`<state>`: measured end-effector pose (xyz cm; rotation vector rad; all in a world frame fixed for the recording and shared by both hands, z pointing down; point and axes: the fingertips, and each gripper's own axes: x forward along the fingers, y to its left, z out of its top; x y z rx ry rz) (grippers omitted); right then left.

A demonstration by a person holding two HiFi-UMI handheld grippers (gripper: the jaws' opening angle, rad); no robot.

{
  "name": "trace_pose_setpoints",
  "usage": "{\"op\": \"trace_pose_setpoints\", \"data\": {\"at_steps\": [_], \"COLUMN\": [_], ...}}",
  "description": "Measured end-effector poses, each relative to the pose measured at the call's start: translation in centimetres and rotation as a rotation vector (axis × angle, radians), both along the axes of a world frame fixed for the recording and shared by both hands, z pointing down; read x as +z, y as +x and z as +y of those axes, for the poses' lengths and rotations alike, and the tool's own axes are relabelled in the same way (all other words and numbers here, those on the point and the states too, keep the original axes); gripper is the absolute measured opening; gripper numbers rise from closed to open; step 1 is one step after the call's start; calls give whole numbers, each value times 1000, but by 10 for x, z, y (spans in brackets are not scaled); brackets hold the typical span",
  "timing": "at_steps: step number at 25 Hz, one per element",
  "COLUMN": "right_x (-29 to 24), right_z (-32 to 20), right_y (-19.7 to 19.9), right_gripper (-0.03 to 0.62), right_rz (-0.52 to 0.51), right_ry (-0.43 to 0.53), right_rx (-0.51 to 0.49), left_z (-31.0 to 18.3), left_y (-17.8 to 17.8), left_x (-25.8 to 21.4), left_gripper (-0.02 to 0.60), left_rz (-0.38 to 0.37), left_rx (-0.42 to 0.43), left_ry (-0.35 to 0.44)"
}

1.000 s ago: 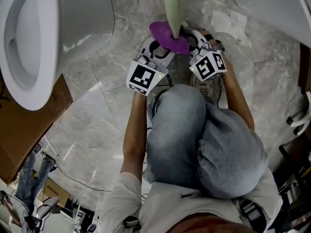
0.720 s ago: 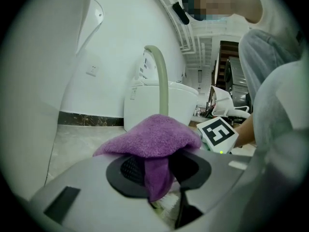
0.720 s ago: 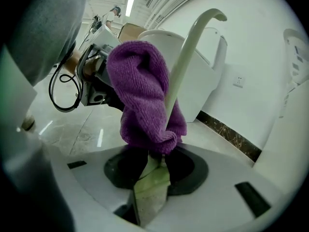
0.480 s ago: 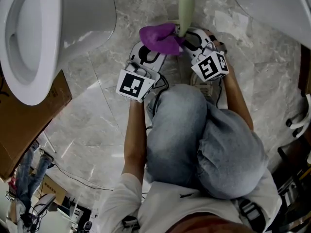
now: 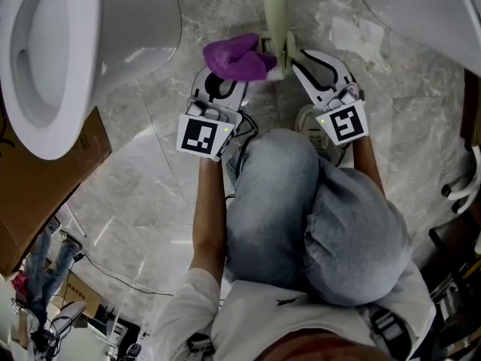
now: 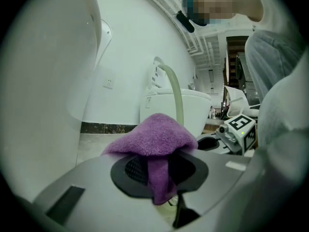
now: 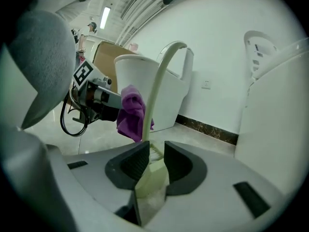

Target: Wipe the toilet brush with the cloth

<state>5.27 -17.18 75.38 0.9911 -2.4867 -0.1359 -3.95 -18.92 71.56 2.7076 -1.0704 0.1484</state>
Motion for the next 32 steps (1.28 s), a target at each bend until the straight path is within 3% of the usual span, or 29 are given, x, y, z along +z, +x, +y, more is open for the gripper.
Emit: {"op": "trace_pose_setpoints", "data": {"at_steps": [5,10,32], "right_x": [-14,-19,-32], "right_z": [3,0,-6], "right_y": [2,3,13], "right_gripper": [32,-3,-3], "right_rz": [-81,-217,-262], "right_ry": [11,-23,-13], "right_rx": [48,129,165], "left_z": [0,-2,-9], "left_y": [-16,-19,-8], "left_x": [4,9,-1], "left_gripper": [77,77,77], "left_rz": [-18,-43,-72], "left_rx": [-81,-100,-90], "left_ry": [-11,-12,44]}}
